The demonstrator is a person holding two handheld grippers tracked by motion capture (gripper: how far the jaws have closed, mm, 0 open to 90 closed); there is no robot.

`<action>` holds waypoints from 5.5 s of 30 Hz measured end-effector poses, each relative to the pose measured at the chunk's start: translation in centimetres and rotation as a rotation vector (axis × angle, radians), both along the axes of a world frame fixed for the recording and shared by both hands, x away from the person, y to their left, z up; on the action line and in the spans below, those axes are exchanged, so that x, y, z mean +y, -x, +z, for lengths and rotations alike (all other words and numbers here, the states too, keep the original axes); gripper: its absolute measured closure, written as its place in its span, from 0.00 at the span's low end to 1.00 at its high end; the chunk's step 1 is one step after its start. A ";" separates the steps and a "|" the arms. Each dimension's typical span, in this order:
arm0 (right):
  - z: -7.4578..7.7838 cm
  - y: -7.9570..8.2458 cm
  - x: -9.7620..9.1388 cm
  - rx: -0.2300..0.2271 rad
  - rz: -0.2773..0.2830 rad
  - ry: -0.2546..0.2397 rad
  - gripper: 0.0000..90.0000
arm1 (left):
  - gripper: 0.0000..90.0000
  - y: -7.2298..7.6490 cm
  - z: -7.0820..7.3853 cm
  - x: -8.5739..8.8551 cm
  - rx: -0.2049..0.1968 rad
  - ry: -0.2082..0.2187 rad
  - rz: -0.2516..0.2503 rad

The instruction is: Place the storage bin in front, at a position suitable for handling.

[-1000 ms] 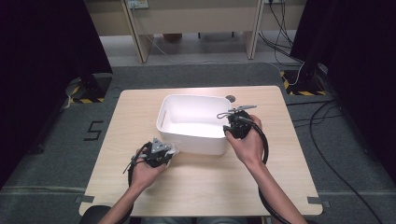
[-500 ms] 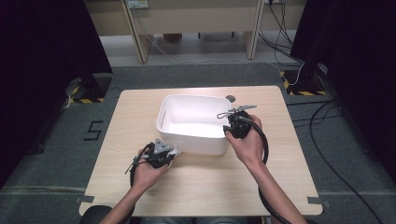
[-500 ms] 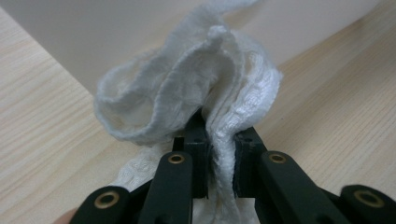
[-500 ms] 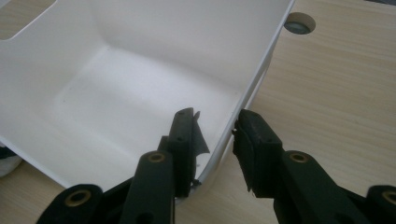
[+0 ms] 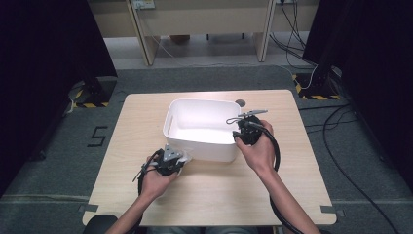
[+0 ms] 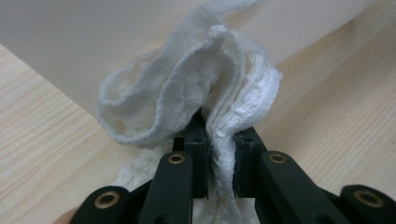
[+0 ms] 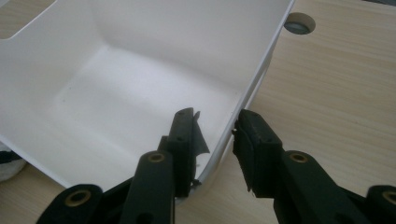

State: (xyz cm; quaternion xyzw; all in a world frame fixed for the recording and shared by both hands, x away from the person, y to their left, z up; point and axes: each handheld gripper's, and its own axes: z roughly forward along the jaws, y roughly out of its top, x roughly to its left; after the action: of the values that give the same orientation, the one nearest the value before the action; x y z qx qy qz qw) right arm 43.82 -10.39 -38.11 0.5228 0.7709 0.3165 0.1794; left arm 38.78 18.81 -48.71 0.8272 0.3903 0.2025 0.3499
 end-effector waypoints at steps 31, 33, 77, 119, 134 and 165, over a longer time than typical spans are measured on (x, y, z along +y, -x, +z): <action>0.0 0.0 0.0 -0.005 0.000 -0.002 0.76 | 0.88 0.8 3.9 0.6 -0.085 0.072 0.018; -0.1 0.0 0.1 -0.005 0.000 -0.002 0.76 | 0.88 0.8 4.1 0.6 -0.089 0.075 0.019; 0.0 0.0 0.2 -0.007 0.002 0.001 0.76 | 0.88 1.2 5.4 -0.7 -0.138 0.070 0.004; -0.1 0.0 0.2 -0.010 -0.001 -0.006 0.76 | 0.88 0.8 3.3 -1.3 -0.100 0.052 -0.003; -0.1 0.0 0.2 -0.012 0.001 -0.005 0.76 | 0.88 0.5 2.0 -1.6 -0.074 0.022 -0.009; -0.1 0.1 0.3 -0.010 0.001 -0.003 0.76 | 0.88 -0.1 0.3 -1.7 -0.025 -0.003 -0.006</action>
State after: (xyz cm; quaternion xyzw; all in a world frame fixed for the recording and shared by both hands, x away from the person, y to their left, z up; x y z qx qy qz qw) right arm 43.76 -10.14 -38.19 0.5209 0.7699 0.3202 0.1824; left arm 38.83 17.13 -48.42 0.8263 0.3831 0.2124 0.3541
